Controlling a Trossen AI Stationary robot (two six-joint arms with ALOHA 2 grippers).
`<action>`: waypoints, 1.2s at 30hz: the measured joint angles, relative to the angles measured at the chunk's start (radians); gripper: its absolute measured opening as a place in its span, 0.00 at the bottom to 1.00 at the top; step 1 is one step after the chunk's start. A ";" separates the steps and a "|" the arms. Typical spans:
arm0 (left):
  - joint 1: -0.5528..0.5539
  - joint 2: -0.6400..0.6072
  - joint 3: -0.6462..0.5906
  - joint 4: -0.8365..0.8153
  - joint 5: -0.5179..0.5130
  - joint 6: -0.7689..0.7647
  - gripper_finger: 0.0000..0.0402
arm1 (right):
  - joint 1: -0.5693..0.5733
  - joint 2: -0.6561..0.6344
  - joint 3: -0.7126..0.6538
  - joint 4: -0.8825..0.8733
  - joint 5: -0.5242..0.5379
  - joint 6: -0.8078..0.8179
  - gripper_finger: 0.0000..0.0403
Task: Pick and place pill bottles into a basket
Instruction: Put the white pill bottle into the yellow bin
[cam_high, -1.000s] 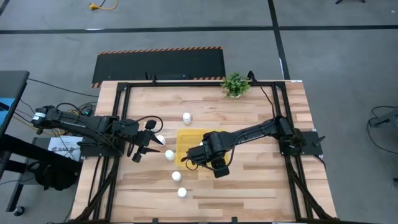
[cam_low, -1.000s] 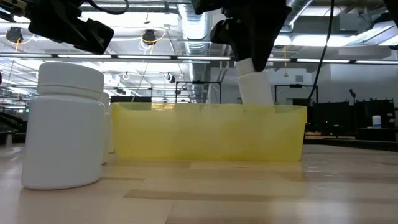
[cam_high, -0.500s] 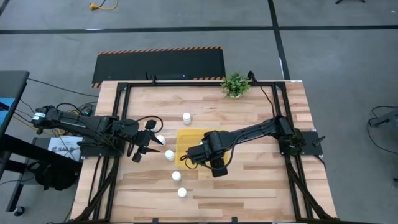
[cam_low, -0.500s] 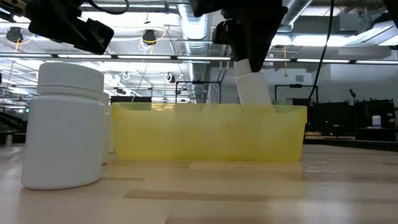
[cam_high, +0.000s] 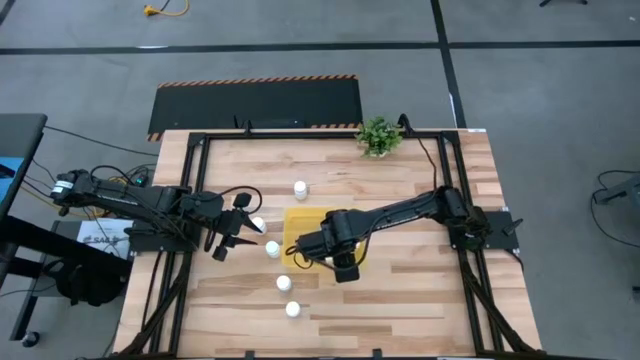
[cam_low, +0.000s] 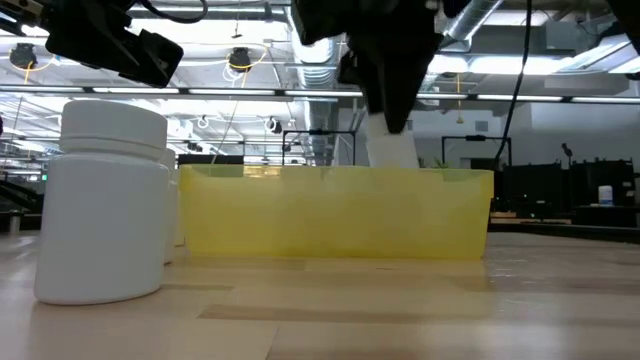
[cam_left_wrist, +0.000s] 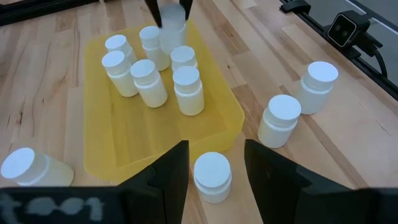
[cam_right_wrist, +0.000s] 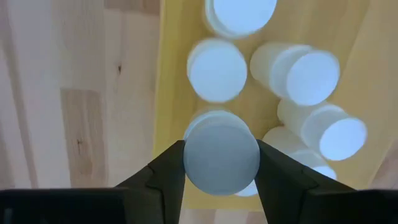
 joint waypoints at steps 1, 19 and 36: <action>0.000 0.000 0.000 0.000 0.000 0.000 0.36 | 0.000 0.003 -0.002 -0.003 -0.001 0.000 0.37; 0.000 0.000 0.000 0.000 0.000 0.000 0.36 | -0.013 -0.001 -0.140 0.100 -0.053 -0.029 0.40; 0.000 0.000 0.000 0.000 0.000 -0.001 0.36 | -0.012 -0.001 -0.140 0.142 -0.068 -0.056 0.50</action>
